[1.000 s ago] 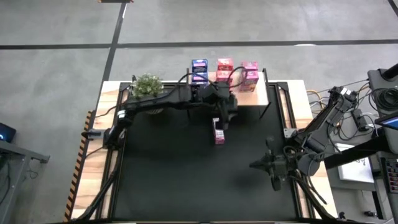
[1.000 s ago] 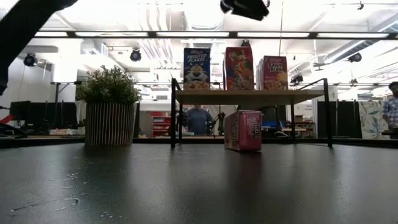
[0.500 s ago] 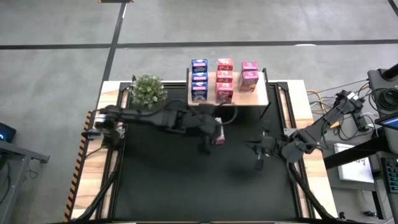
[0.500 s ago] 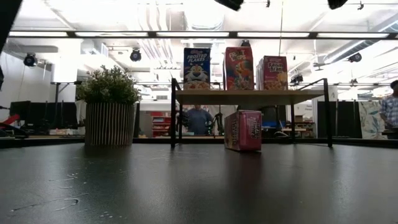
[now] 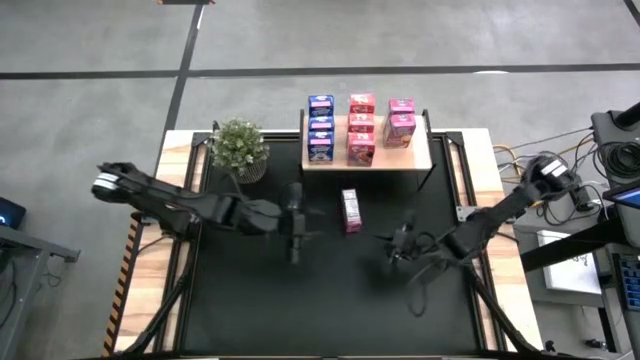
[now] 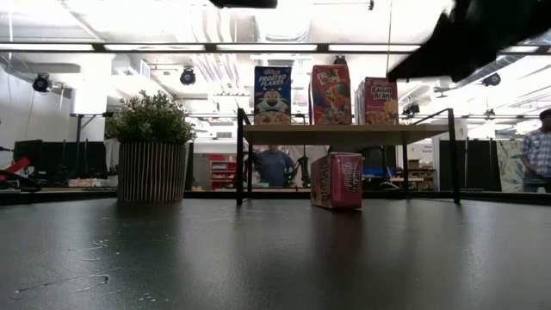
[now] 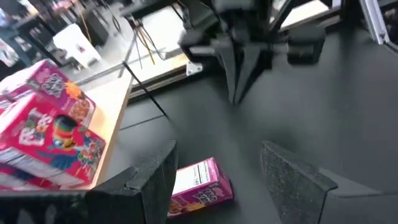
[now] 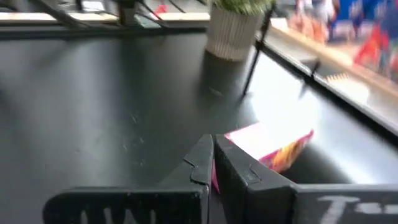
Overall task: Stack cereal on shelf
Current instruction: Put the purple cereal box on the shelf and align it with the other purple cereal boxes on the shelf
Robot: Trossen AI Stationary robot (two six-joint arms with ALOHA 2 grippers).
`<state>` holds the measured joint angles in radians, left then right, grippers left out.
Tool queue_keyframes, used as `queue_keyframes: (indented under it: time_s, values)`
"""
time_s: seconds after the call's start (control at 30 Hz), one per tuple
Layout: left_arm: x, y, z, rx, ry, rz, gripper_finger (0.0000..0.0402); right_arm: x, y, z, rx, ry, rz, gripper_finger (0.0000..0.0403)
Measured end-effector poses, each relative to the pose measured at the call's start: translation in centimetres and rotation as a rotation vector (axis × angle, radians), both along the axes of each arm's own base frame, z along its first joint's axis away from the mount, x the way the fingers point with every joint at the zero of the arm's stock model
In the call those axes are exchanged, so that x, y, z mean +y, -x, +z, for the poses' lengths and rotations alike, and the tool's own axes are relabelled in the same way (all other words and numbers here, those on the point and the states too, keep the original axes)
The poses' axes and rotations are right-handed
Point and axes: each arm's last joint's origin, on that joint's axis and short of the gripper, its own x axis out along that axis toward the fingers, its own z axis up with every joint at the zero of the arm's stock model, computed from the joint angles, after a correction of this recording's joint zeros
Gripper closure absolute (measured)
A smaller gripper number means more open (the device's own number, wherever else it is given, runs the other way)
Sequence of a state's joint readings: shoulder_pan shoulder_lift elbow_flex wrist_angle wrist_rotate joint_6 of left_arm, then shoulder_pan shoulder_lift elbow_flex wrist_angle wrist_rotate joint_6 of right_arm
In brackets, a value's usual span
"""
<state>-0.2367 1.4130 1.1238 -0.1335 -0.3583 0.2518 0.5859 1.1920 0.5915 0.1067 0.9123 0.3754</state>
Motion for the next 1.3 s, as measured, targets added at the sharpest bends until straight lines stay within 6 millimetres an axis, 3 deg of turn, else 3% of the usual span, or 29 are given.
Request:
queue_keyframes:
  time_s: [0.27,0.47,0.7,0.9,1.13,1.3]
  values:
    - [0.9,3.6,-1.5,-0.106,0.007,-0.002,0.0191,0.0,-2.4,-5.1,-0.018,-0.125,-0.215,0.0386]
    - [1.3,4.8,-2.1,-0.121,-0.009,-0.008,0.0191,-0.1,-4.5,-7.1,-0.015,-0.158,-0.295,0.0318]
    - [1.5,5.1,-2.4,-0.120,-0.049,0.051,0.0191,-0.5,-6.1,-8.9,-0.051,-0.145,-0.413,0.0205]
    - [1.8,5.1,-2.3,-0.123,-0.078,0.105,0.0191,-0.8,-7.4,-10.4,-0.115,-0.131,-0.521,0.0136]
    - [1.8,5.1,-2.2,-0.127,-0.079,0.107,0.0191,-1.8,-9.2,-11.7,-0.147,-0.147,-0.606,0.0088]
    - [1.8,5.1,-2.2,-0.136,-0.067,0.110,0.0191,-2.9,-10.1,-12.3,-0.154,-0.148,-0.652,0.0092]
